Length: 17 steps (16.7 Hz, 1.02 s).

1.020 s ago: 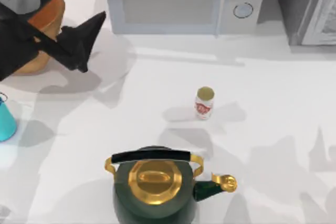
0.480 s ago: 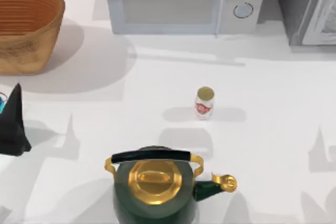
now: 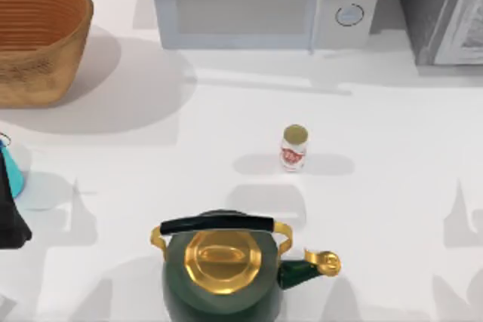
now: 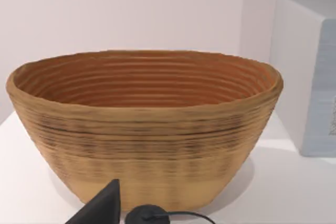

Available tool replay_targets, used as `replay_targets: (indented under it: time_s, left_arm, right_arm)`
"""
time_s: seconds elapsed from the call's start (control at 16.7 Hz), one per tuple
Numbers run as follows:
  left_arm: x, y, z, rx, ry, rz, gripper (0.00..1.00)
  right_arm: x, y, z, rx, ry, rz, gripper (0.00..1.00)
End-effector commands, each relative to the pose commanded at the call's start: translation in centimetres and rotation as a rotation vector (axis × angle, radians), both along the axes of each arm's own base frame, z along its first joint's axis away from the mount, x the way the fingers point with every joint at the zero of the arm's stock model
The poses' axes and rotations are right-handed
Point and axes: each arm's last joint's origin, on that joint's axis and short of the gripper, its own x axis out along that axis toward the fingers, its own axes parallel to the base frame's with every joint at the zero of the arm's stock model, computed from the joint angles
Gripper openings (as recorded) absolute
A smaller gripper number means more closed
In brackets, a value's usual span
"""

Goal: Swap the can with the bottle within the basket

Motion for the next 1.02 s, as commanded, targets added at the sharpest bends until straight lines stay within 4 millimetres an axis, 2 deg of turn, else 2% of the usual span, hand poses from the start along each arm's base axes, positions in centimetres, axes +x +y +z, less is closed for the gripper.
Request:
replay_targets:
  time_s: [0.48, 0.72, 1.02]
  left_arm:
    - [0.3, 0.2, 0.4, 0.010, -0.010, 0.011, 1.00]
    - [1.7, 0.6, 0.5, 0.026, 0.009, 0.019, 1.00]
    - [3.8, 1.1, -0.8, 0.040, 0.096, 0.012, 1.00]
  right_arm:
    - [0.0, 0.0, 0.0, 0.000, 0.000, 0.000, 1.00]
    - [0.0, 0.0, 0.0, 0.000, 0.000, 0.000, 1.00]
    - [0.0, 0.0, 0.0, 0.000, 0.000, 0.000, 1.00]
